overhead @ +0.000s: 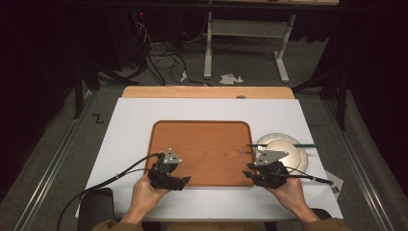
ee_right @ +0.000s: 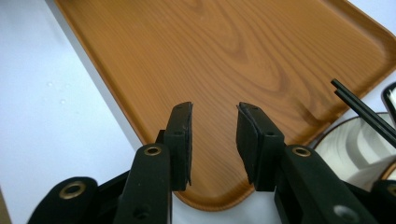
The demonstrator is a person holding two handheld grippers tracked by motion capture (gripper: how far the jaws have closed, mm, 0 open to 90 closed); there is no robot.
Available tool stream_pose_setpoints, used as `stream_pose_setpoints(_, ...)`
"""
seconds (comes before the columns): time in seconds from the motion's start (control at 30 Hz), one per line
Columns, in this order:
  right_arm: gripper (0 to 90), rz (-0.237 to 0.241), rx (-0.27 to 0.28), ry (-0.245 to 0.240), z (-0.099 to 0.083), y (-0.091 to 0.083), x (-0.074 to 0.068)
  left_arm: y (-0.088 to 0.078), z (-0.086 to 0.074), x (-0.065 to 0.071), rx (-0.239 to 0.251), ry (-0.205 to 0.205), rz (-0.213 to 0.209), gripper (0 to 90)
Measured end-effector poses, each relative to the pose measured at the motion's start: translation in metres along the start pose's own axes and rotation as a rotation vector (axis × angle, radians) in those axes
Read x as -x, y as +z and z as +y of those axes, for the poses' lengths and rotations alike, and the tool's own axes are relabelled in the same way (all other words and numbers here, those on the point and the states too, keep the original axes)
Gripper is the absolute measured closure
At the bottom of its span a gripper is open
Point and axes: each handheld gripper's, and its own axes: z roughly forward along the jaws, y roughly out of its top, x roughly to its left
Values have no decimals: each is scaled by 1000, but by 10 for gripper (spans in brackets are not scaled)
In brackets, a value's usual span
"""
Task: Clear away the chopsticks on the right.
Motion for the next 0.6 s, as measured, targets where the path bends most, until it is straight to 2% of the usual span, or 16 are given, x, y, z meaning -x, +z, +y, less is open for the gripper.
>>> stream_pose_setpoints(0.17, 645, 6, -13, -9, -1, 2, -1, -2, 0, 0, 9, -2, 7, 315)
stream_pose_setpoints(0.27, 643, 3, -22, 2, -1, 2, -1, 1, 0, -1, -1, -2, 1, 315)
stream_pose_setpoints(0.3, 642, 3, -24, -8, -1, 3, -1, 1, 0, -1, -4, 0, 0, 315)
stream_pose_setpoints(0.57, 616, 7, -14, -3, -1, 0, 0, 0, 0, 0, 0, 1, 1, 315)
stream_pose_setpoints(0.6, 616, 8, -18, -19, -2, 0, 0, 0, 0, 0, 0, 1, 2, 315)
